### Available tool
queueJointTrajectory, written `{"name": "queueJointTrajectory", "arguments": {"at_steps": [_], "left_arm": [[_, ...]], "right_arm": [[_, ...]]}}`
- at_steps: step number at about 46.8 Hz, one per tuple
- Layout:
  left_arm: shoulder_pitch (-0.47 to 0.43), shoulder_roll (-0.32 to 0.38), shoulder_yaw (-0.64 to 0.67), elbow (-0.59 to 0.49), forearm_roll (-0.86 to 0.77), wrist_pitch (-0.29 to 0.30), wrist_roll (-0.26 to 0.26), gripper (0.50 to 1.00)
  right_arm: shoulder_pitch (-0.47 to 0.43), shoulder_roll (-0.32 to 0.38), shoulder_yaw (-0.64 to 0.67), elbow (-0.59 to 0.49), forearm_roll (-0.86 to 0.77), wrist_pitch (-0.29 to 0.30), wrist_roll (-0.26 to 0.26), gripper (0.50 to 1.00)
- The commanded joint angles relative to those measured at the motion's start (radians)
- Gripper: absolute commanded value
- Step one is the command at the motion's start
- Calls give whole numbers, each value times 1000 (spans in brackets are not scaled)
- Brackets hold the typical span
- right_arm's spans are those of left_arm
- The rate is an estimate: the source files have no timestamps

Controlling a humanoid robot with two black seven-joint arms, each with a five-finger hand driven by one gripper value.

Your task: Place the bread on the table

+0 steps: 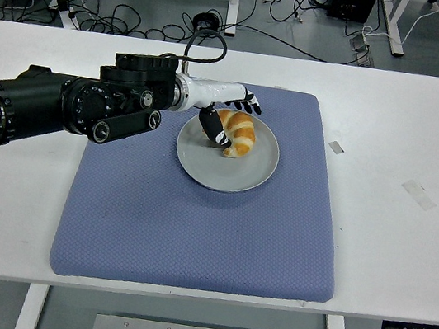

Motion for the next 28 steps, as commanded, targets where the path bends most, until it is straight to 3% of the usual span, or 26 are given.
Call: {"name": "queueJointTrajectory", "arguments": {"at_steps": [1,11,21,26,28], "left_arm": [[1,0,4,0,0,0,0,840],[5,0,6,2,0,14,0,831],[-1,0,35,8,8,86,3,669],[-1,0,38,8,18,94,3,548],[1,0,38,6,26,94,3,533]], "right_arm": [[0,0,0,0,1,0,0,1000],[0,0,0,0,0,0,0,1000],[0,0,0,0,0,0,0,1000],[0,0,0,0,1,0,0,1000],[0,0,0,0,0,0,0,1000]]}}
